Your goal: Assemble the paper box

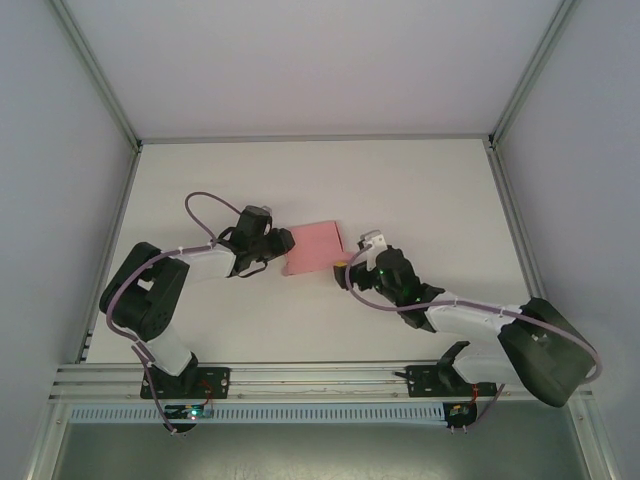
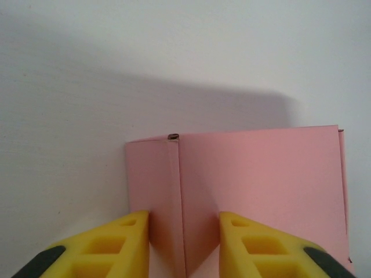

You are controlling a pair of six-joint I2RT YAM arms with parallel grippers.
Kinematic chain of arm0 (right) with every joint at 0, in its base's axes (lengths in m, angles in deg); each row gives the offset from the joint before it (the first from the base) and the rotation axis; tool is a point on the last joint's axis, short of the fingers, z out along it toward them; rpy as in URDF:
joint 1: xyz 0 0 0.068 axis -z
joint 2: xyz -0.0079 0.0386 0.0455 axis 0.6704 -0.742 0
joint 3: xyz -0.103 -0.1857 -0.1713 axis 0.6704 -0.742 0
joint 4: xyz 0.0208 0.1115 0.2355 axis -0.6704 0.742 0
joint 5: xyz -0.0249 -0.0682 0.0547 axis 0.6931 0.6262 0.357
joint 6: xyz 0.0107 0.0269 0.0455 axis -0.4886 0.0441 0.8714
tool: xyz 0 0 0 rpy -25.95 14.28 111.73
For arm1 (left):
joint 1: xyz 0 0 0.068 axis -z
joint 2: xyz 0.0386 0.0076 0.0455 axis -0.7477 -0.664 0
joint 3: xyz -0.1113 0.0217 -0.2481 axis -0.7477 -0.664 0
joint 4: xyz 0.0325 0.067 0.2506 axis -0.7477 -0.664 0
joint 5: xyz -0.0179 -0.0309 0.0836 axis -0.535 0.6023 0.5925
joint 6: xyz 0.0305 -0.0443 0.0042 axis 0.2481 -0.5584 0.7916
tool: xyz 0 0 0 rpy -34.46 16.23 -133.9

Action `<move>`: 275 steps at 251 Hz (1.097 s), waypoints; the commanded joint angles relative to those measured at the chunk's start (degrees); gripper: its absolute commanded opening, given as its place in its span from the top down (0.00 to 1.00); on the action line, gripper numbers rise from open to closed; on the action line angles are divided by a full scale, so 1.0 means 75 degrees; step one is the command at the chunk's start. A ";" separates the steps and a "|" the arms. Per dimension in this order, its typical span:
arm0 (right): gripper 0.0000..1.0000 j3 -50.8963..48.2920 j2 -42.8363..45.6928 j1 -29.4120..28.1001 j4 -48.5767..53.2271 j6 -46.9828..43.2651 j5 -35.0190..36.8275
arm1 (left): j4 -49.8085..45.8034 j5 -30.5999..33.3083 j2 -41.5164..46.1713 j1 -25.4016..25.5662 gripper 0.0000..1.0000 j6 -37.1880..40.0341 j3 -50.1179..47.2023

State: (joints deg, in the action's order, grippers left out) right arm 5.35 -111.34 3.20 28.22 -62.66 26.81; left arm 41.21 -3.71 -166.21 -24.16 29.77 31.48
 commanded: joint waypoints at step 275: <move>0.09 0.3535 -0.4089 0.1843 0.0136 0.3707 -0.5702 | 0.2585 -0.2055 -0.0638 -0.1065 1.00 -0.0263 -0.1547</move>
State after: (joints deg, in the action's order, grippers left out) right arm 29.96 -140.34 17.83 34.76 -38.09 -11.18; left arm 64.27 -18.84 -168.42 -31.64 28.20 21.29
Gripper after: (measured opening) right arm 0.933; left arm 0.066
